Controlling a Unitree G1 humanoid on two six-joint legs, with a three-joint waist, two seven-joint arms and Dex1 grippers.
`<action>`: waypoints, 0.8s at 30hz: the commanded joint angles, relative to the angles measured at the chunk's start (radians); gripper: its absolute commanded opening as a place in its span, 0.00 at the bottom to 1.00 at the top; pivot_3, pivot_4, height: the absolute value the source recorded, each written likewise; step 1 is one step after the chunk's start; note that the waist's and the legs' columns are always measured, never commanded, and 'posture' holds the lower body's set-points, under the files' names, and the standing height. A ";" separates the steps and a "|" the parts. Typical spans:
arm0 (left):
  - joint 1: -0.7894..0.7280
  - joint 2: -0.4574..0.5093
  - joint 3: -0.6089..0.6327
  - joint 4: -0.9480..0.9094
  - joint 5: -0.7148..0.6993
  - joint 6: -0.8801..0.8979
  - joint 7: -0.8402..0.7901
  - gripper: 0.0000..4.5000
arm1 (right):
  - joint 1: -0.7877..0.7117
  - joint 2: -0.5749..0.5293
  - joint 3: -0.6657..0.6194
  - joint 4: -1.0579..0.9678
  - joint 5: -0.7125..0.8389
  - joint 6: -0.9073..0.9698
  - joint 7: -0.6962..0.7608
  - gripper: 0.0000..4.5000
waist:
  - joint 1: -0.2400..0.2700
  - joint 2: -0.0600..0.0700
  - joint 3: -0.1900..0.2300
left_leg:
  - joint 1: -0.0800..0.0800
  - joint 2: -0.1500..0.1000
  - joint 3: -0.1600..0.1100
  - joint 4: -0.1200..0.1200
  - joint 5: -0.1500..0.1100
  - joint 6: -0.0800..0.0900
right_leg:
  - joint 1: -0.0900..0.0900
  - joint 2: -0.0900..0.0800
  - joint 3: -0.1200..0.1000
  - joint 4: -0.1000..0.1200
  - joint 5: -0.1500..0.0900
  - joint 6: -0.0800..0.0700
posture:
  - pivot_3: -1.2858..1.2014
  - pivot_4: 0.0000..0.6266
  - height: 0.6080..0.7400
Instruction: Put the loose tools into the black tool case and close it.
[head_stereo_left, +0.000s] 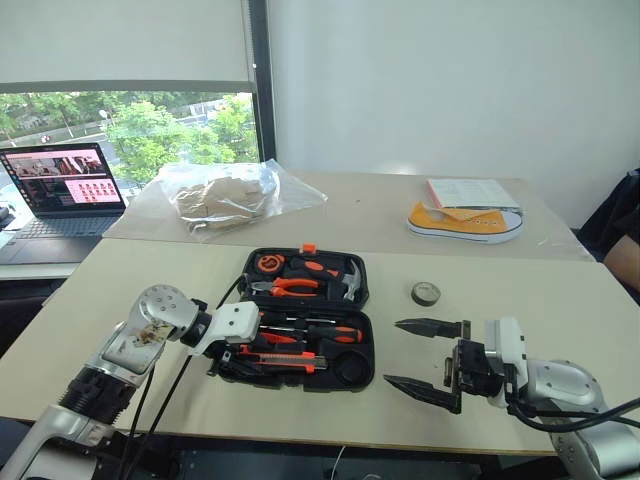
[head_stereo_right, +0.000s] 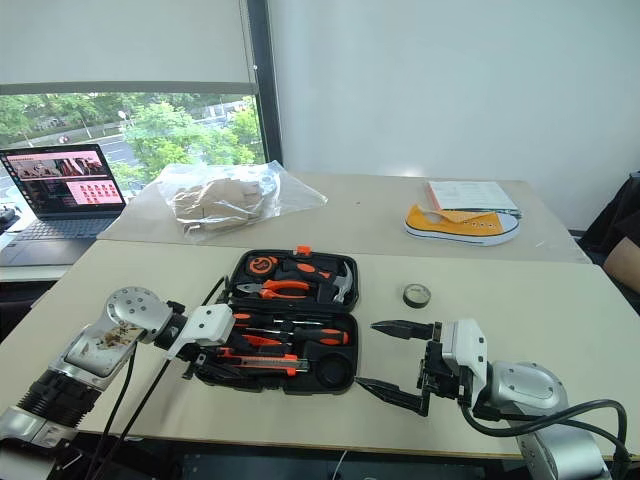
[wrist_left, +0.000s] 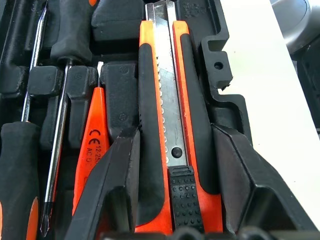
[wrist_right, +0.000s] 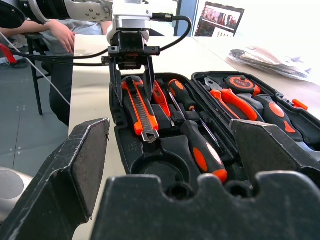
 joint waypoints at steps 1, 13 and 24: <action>-0.005 0.010 0.004 -0.018 -0.012 0.003 -0.007 0.81 | -0.015 -0.003 -0.024 -0.021 0.019 0.004 0.000 1.00 | -0.004 0.000 0.000 | 0.000 0.000 0.000 0.000 0.000 0.000 | 0.000 0.000 0.000 0.000 0.000 0.000 | 0.52 0.24 1.00; -0.063 -0.009 0.134 -0.028 -0.203 0.072 -0.020 0.71 | -0.049 0.012 -0.006 0.027 -0.002 -0.018 0.017 1.00 | -0.010 0.000 0.000 | 0.000 0.000 -0.001 0.000 0.000 0.000 | 0.000 0.001 0.000 0.000 0.000 0.000 | 0.52 0.24 1.00; 0.067 -0.058 0.097 0.074 -0.133 -0.105 0.017 0.01 | -0.047 0.030 -0.003 0.024 -0.016 -0.023 0.005 1.00 | -0.005 0.000 0.000 | 0.000 0.000 -0.001 0.000 0.000 0.000 | 0.000 0.000 -0.001 0.000 0.000 0.000 | 0.52 0.24 1.00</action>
